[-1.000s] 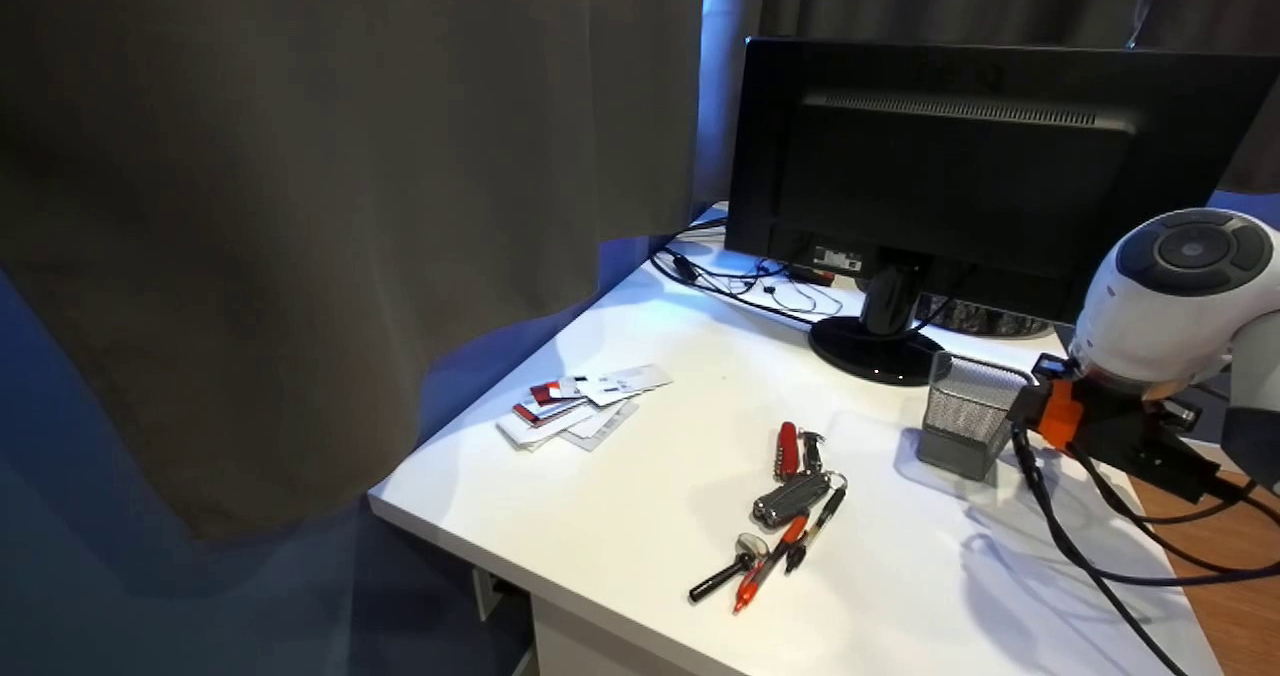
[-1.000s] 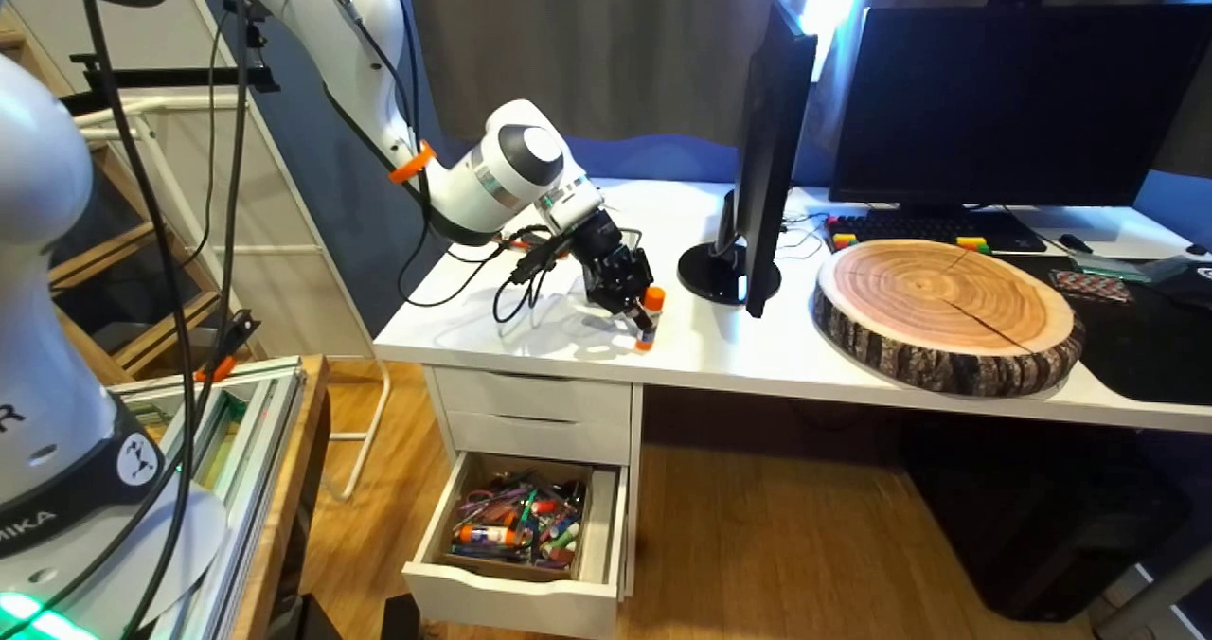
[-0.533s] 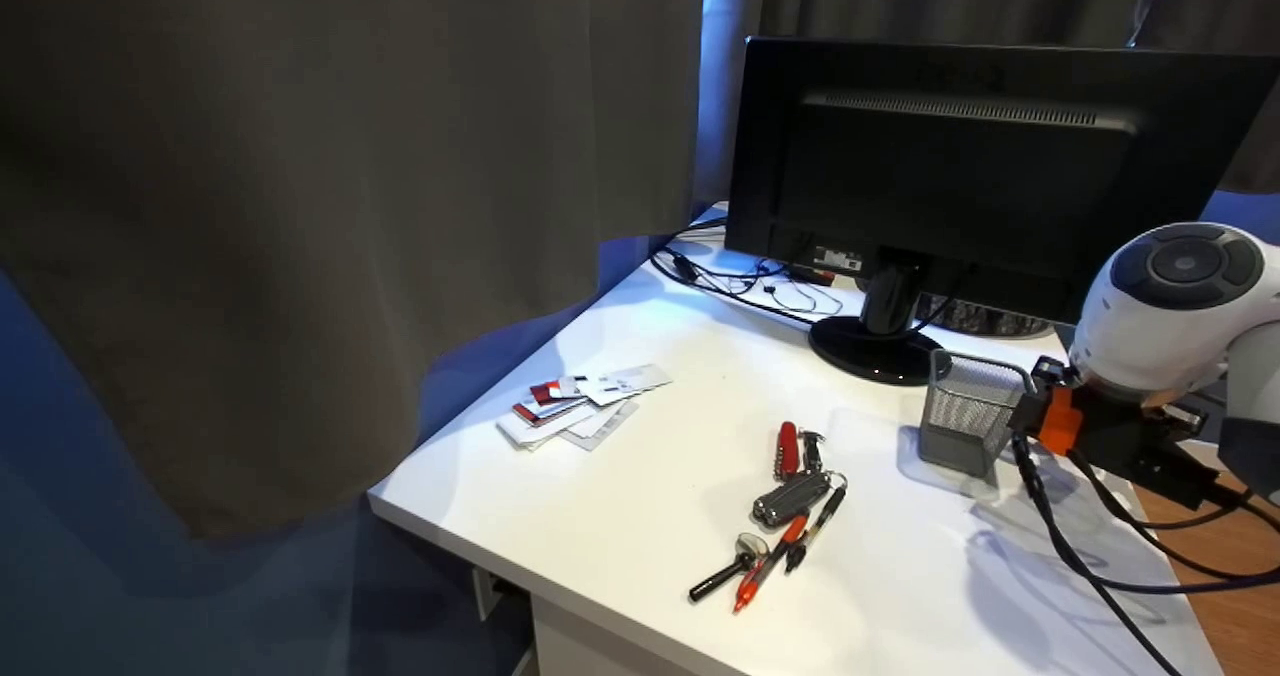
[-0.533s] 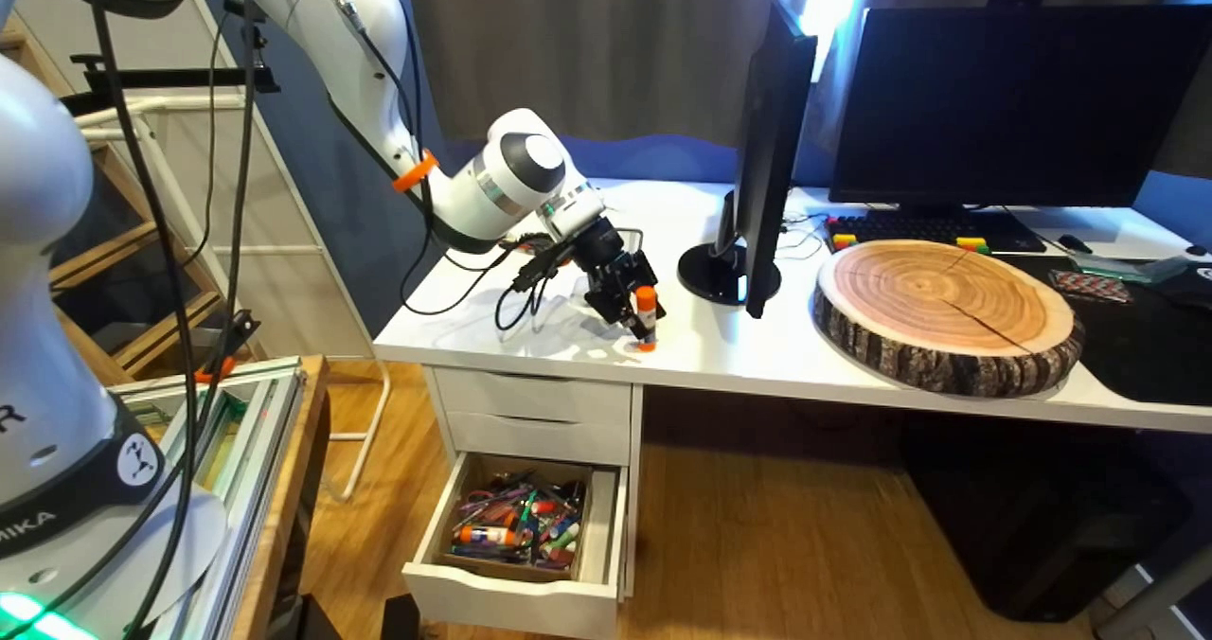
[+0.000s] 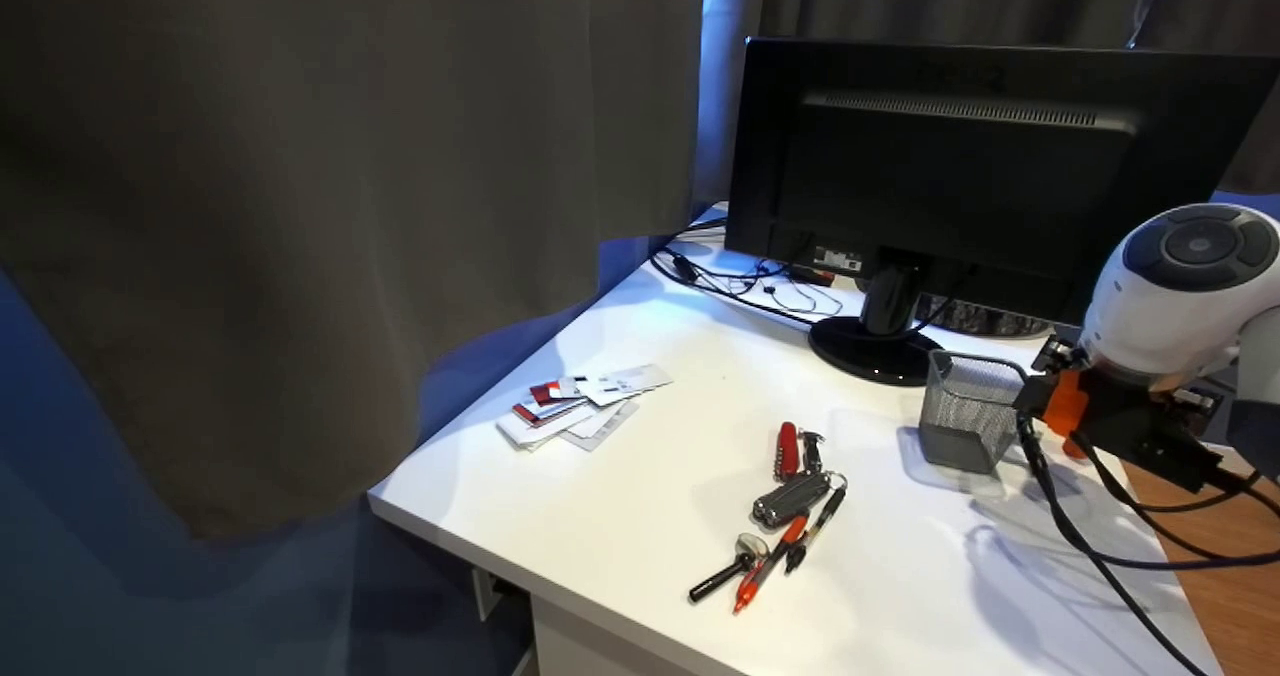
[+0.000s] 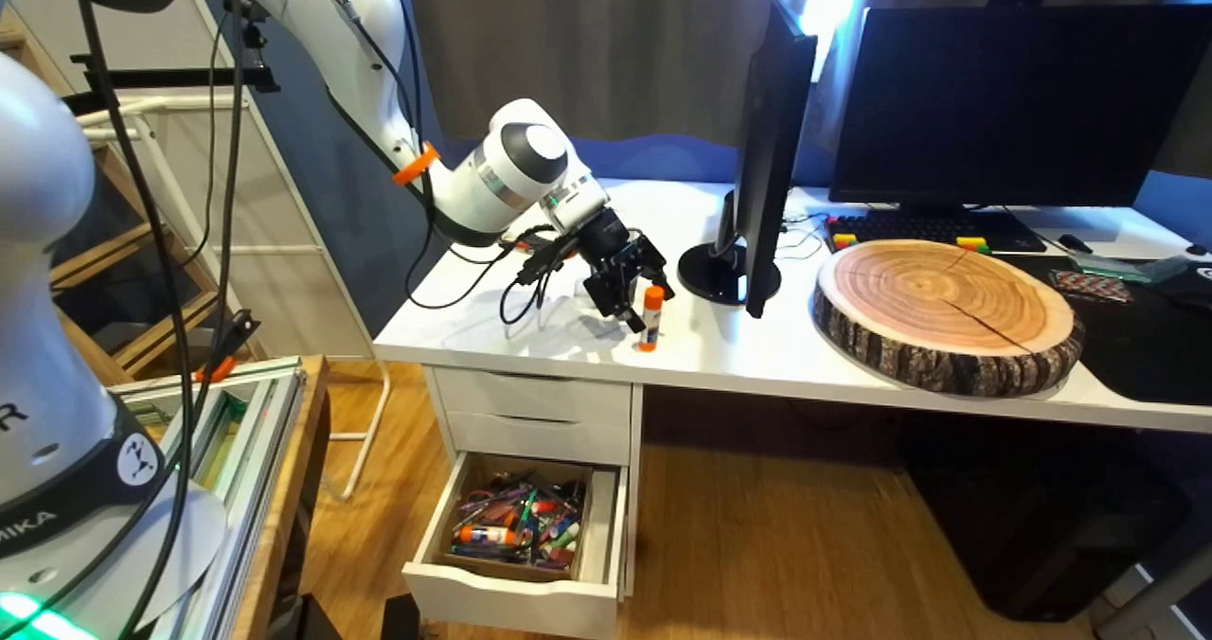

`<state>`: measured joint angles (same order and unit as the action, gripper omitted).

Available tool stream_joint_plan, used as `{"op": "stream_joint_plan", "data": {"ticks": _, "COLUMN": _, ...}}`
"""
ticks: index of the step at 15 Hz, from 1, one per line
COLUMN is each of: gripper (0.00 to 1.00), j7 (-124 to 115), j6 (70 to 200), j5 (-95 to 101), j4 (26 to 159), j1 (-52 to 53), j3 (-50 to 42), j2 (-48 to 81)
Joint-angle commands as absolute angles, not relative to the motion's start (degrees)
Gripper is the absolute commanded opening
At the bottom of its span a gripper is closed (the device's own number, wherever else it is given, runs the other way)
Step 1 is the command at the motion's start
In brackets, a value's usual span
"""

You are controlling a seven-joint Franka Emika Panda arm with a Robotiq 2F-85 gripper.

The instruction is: Turn the grey basket over and then put the orange glue stick in an upright position

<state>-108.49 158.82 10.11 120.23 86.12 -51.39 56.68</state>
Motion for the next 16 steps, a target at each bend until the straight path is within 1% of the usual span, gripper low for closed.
{"op": "stream_joint_plan", "data": {"ticks": 1, "gripper": 1.0, "j7": -109.3, "j6": 161.1, "j5": 9.1, "j4": 123.7, "j1": 88.3, "j3": -53.0, "j2": 53.0}}
{"op": "stream_joint_plan", "data": {"ticks": 8, "gripper": 1.0, "j7": -108.9, "j6": 160.9, "j5": 8.2, "j4": 128.4, "j1": 90.6, "j3": -55.0, "j2": 45.9}}
{"op": "stream_joint_plan", "data": {"ticks": 16, "gripper": 1.0, "j7": -107.5, "j6": 161.0, "j5": 9.2, "j4": 134.6, "j1": 101.4, "j3": -65.4, "j2": 38.3}}
